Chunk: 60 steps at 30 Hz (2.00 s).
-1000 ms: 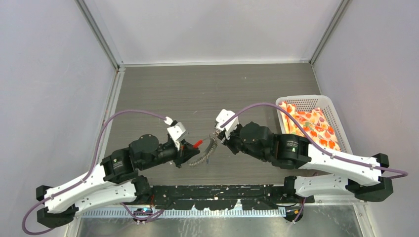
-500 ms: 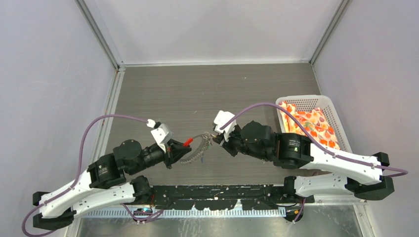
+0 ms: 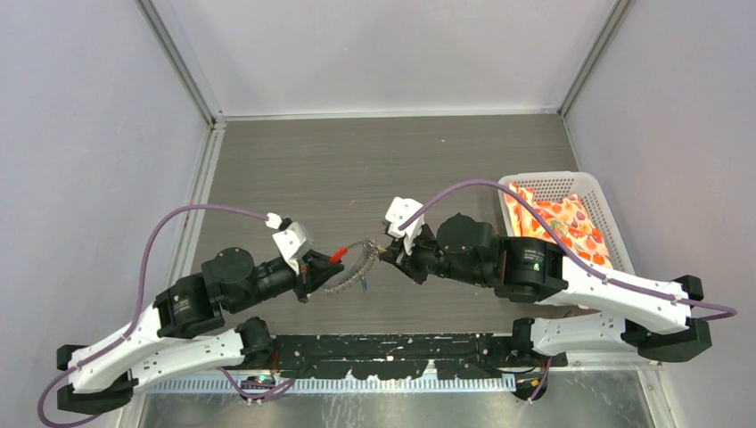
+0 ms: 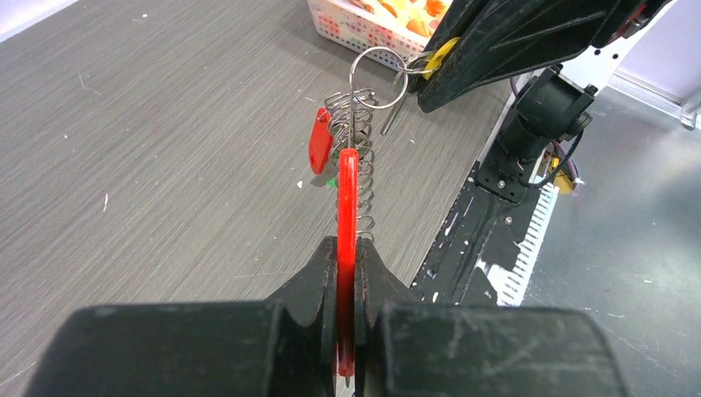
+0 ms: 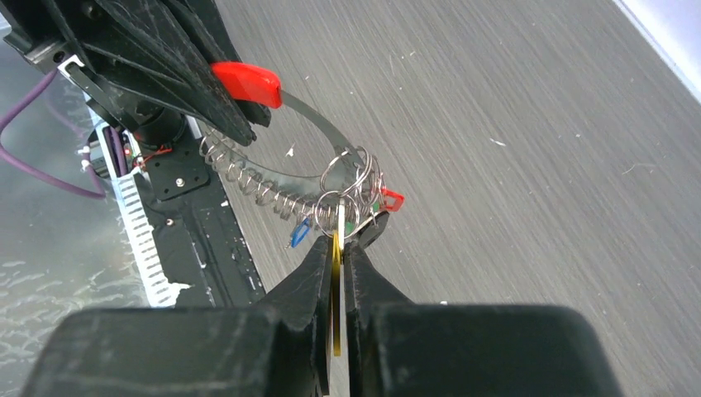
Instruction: Remove the keys from the keyring
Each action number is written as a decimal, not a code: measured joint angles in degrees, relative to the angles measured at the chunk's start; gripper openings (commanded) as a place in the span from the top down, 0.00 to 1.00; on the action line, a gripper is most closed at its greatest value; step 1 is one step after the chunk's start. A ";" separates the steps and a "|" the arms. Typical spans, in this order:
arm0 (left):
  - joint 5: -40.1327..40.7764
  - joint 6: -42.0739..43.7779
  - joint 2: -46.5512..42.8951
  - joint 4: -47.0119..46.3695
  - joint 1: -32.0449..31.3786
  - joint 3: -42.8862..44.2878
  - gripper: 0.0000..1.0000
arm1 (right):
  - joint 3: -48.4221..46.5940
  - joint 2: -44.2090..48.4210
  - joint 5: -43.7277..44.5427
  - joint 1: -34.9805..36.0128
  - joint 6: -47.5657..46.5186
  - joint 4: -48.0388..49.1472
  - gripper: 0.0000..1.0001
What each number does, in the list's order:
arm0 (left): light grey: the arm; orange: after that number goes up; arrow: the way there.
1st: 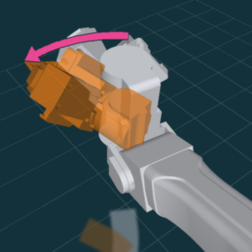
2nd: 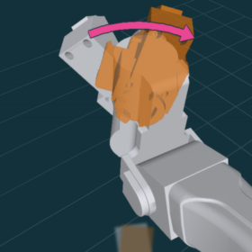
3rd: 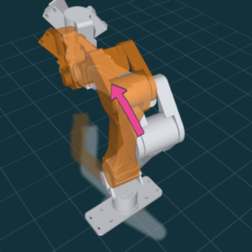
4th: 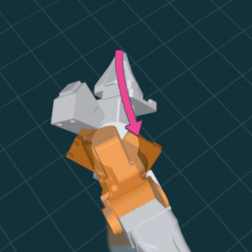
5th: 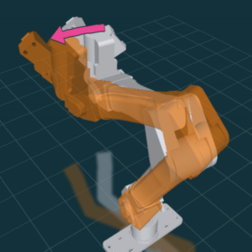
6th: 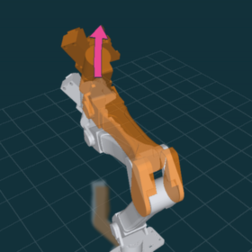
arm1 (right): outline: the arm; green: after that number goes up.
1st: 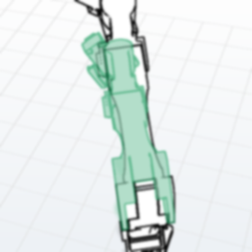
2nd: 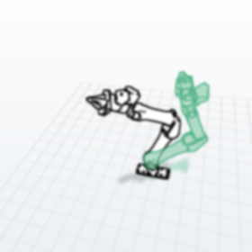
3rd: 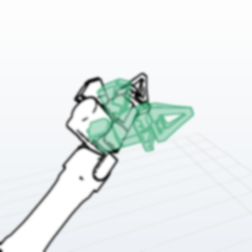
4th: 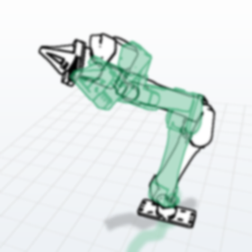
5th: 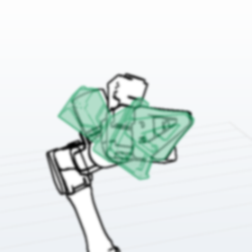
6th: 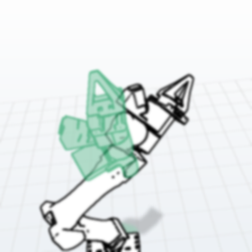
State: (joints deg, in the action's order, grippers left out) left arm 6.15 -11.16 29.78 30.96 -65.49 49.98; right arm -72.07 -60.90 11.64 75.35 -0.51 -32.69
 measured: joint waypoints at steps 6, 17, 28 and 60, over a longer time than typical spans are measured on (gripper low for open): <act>-1.70 2.01 0.00 0.48 0.28 0.72 0.99 | -0.81 -0.72 1.70 0.00 1.27 -2.14 0.99; -7.69 6.58 1.86 3.10 0.39 2.49 0.99 | -5.51 -4.24 1.73 -0.04 1.53 -7.28 0.99; -8.81 10.60 2.62 7.21 0.39 5.86 0.99 | -9.27 -5.79 -1.55 -0.04 1.29 -12.35 0.99; -10.14 17.70 4.11 10.23 0.48 6.60 1.00 | -17.79 -12.87 -10.25 -3.34 -0.90 -22.71 0.99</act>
State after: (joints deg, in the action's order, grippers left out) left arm -3.99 6.55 33.89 41.19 -65.01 56.58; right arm -89.86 -73.78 1.39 72.01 -1.41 -55.40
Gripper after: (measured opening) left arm 0.049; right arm 0.104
